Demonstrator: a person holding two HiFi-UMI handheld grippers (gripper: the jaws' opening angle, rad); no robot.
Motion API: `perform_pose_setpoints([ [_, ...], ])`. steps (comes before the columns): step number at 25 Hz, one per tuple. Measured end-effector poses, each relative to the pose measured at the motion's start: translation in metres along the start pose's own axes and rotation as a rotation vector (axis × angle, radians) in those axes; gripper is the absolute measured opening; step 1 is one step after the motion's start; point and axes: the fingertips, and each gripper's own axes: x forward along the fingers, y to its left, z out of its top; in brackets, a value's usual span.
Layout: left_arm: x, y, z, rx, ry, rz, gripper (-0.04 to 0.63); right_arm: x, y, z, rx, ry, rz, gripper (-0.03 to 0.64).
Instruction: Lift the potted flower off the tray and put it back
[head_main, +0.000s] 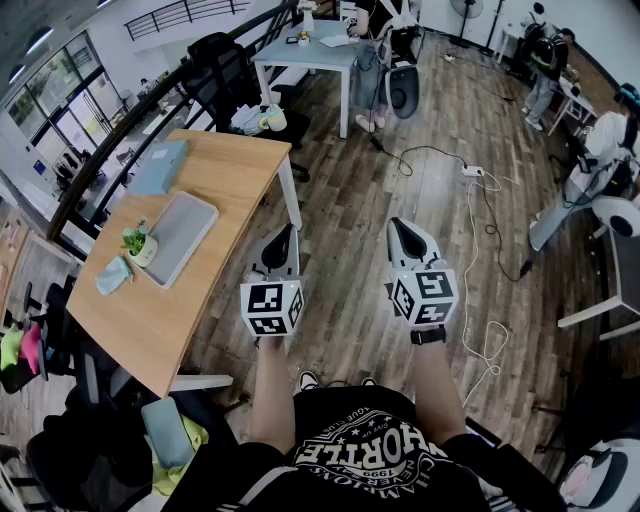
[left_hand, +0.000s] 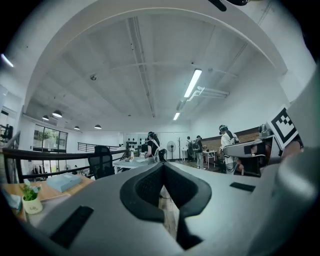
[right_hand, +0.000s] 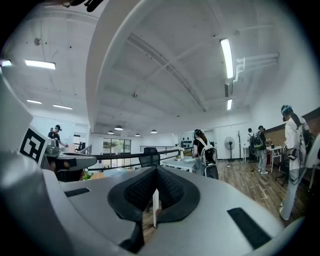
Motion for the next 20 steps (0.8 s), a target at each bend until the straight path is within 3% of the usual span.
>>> perform_pose_setpoints([
  [5,-0.005,0.024,-0.004,0.084,0.013,0.017,0.017,0.016,0.026,-0.005,-0.003,0.015,0.015,0.017],
  [20,-0.067,0.147,-0.025,0.063,0.037,0.127,0.017,0.09,0.166,-0.011,0.038,0.016,0.171,0.017],
])
